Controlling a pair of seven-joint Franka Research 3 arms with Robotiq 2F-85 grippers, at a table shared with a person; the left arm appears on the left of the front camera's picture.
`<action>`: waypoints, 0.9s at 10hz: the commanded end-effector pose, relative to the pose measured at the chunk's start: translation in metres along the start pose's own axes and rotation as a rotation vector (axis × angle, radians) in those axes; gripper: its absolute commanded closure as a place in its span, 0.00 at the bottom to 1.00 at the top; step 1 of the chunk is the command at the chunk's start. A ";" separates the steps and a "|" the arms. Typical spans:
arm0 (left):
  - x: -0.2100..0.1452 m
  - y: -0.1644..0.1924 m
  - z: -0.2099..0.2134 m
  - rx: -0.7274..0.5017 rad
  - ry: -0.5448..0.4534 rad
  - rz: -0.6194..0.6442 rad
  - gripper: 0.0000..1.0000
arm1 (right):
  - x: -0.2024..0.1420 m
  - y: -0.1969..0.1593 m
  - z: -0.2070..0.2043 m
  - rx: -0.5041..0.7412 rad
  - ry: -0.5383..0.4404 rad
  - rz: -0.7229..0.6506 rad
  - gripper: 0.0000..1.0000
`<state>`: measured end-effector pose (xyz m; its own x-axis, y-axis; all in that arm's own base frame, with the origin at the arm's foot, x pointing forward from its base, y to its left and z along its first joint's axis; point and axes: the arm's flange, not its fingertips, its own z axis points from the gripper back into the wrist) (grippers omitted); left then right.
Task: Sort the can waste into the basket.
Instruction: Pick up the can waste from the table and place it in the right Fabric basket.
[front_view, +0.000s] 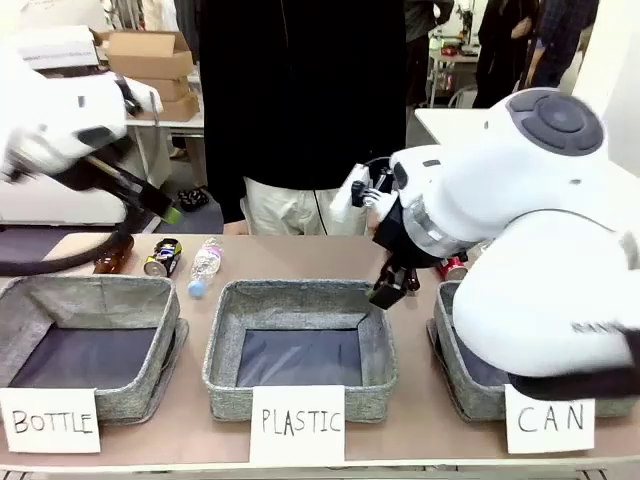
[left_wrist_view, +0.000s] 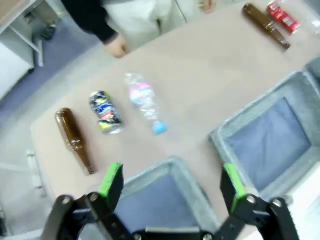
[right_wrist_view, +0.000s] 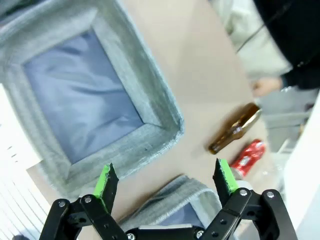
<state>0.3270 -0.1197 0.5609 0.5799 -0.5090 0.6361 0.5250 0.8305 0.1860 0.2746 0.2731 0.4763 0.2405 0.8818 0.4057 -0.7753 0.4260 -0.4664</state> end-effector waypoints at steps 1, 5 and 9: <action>-0.069 -0.014 0.029 0.110 0.026 -0.122 0.00 | -0.091 0.044 0.053 -0.240 -0.054 -0.135 0.00; -0.006 0.003 0.040 0.061 -0.005 -0.057 0.00 | 0.000 0.000 0.000 0.000 0.000 0.000 0.00; -0.019 0.048 0.034 -0.262 0.109 0.138 0.00 | -0.055 -0.033 0.096 0.192 -0.551 -0.713 0.00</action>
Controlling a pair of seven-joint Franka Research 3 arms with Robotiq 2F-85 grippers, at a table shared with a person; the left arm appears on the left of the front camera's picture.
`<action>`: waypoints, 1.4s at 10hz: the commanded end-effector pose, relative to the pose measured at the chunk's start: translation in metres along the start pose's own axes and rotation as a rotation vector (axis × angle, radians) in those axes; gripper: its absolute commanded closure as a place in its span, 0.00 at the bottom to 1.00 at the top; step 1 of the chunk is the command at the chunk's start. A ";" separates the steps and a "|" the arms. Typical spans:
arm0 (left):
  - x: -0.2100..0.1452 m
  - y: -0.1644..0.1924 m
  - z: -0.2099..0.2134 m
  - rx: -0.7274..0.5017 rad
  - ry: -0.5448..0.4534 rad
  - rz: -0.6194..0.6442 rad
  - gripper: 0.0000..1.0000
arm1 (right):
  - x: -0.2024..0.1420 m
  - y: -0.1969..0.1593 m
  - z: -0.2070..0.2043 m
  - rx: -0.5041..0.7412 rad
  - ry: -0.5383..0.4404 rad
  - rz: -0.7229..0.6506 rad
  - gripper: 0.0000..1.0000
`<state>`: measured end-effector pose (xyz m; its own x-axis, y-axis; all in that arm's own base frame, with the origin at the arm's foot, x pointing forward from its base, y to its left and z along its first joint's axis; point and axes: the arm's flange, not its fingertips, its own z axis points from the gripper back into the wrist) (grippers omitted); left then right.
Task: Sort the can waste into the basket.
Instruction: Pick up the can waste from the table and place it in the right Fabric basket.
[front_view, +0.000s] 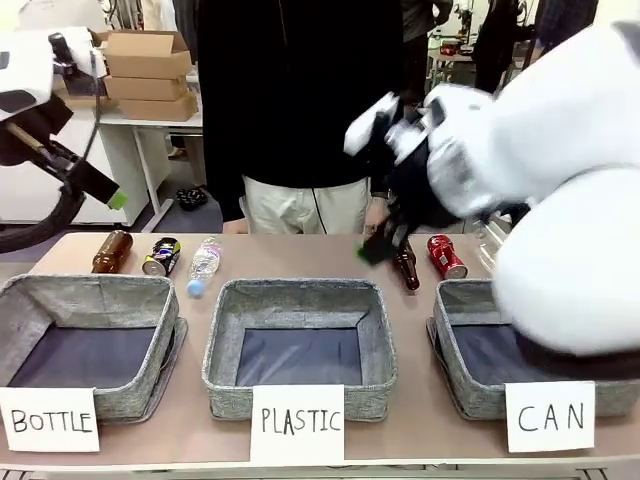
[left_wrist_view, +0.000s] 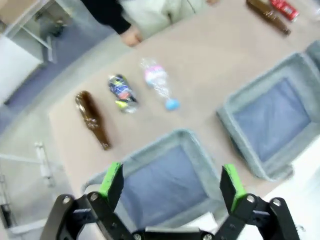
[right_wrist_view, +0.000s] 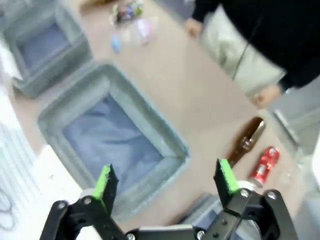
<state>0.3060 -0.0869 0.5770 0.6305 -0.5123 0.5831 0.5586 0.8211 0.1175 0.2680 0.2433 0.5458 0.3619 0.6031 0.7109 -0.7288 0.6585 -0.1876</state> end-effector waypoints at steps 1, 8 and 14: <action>-0.004 0.052 0.001 -0.361 0.028 0.224 0.00 | -0.050 -0.016 0.071 0.182 -0.417 -0.458 0.00; -0.058 0.116 0.005 -0.760 -0.445 0.818 0.00 | -0.200 -0.113 0.130 0.227 -0.318 -1.117 0.00; -0.062 0.133 0.014 -0.814 -0.379 0.832 0.00 | -0.111 -0.185 0.182 0.233 -0.316 -1.137 0.00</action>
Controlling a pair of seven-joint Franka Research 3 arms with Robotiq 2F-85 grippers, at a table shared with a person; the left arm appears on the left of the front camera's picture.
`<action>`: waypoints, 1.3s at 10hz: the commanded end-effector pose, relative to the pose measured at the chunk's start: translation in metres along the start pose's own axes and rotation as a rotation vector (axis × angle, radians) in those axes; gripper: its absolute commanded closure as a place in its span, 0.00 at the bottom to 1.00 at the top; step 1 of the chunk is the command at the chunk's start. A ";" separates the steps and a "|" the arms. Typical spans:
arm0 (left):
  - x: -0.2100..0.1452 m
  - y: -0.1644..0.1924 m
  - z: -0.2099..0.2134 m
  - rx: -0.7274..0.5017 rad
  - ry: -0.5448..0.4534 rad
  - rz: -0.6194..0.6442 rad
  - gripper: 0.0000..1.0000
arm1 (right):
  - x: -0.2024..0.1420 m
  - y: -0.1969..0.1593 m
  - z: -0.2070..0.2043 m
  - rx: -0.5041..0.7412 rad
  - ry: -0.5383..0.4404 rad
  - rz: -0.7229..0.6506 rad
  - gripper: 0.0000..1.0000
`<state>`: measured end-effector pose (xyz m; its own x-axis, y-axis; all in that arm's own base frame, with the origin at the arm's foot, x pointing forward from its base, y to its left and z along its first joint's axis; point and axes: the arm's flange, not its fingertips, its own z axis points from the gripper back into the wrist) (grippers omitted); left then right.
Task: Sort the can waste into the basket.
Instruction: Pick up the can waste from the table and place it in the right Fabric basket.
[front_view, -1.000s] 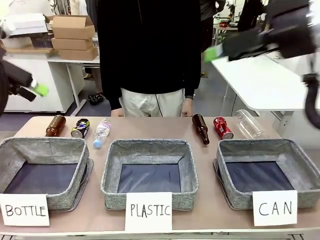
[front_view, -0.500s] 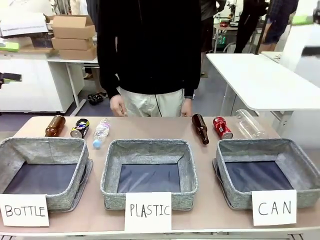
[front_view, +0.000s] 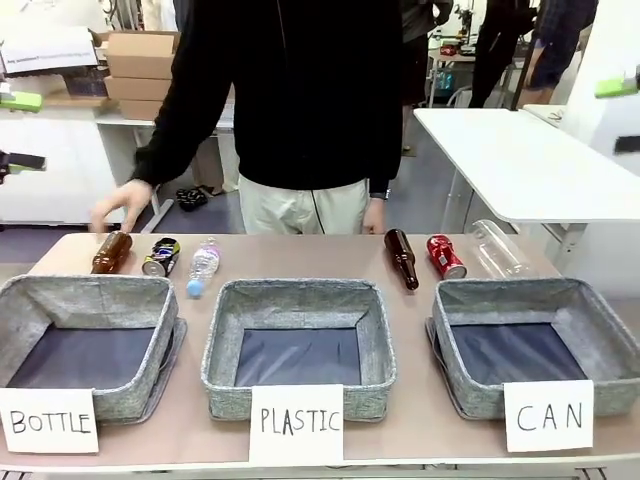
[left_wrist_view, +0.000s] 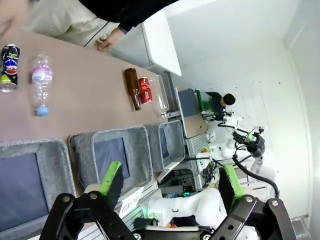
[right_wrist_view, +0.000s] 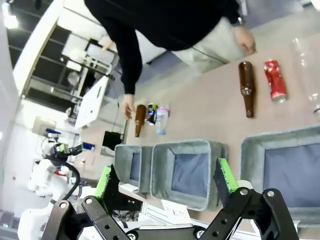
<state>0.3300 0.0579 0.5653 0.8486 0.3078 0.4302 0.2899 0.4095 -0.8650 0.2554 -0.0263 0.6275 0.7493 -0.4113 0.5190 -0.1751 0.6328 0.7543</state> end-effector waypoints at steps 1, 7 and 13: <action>0.004 -0.001 -0.001 -0.023 -0.015 -0.023 0.00 | 0.000 -0.003 -0.002 0.012 -0.028 0.001 0.00; 0.004 -0.001 -0.001 -0.023 -0.015 -0.023 0.00 | 0.022 0.004 -0.038 -0.280 0.112 0.070 0.00; 0.004 -0.001 -0.001 -0.023 -0.015 -0.023 0.00 | 0.093 -0.030 -0.140 -0.501 0.216 0.012 0.00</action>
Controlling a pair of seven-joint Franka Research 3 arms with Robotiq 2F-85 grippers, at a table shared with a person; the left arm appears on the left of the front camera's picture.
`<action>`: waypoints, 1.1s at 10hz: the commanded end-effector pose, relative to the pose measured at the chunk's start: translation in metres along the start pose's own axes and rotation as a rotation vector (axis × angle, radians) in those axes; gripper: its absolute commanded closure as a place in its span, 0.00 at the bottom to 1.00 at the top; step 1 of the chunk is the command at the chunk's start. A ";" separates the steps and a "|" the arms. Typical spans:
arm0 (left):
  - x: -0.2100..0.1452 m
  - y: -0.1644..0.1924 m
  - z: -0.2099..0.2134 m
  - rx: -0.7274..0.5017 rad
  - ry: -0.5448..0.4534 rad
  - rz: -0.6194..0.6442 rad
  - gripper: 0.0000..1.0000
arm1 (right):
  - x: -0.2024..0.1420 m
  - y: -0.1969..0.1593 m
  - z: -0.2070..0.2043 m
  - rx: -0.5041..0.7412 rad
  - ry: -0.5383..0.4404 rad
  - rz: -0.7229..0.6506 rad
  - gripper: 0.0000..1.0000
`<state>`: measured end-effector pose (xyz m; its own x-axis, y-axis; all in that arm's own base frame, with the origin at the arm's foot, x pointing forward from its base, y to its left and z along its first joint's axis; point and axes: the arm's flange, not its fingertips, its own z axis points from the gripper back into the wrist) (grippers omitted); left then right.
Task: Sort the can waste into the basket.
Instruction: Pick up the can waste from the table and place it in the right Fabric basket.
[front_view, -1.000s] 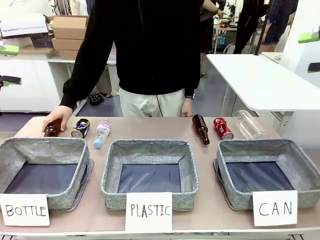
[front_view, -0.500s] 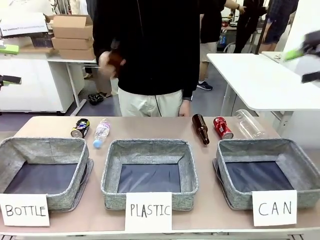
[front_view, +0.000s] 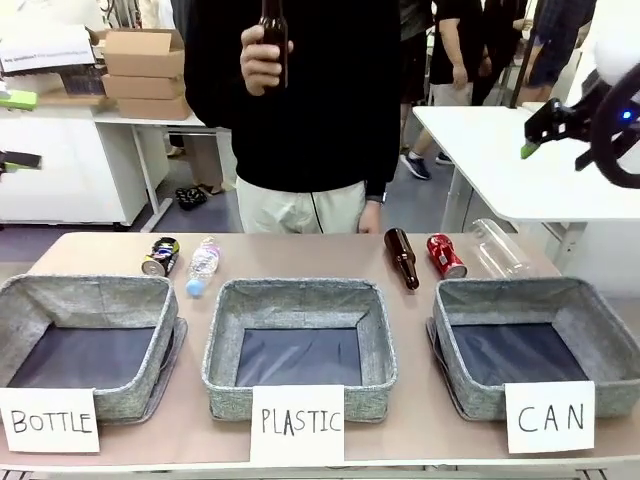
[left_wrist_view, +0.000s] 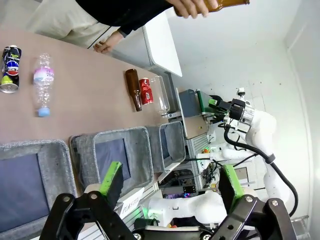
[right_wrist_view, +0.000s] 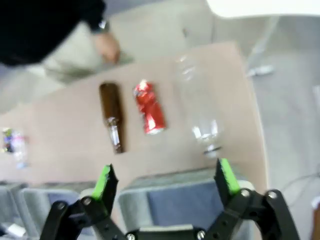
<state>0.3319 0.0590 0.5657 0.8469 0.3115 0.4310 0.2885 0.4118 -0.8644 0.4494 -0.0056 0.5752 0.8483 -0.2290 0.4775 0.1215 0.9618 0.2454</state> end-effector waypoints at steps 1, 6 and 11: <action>0.002 -0.001 -0.001 -0.026 -0.011 -0.024 0.00 | -0.004 -0.006 0.005 -0.049 -0.047 0.025 0.00; 0.002 -0.001 -0.001 -0.026 -0.011 -0.024 0.00 | 0.084 0.022 -0.082 -0.115 0.529 0.124 0.00; 0.002 -0.001 -0.001 -0.026 -0.011 -0.024 0.00 | 0.135 0.010 -0.189 -0.153 0.524 0.093 0.00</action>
<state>0.3317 0.0593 0.5666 0.8465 0.3100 0.4328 0.2903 0.4126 -0.8634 0.6507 0.0012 0.4776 0.9961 -0.0845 -0.0236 0.0859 0.9941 0.0665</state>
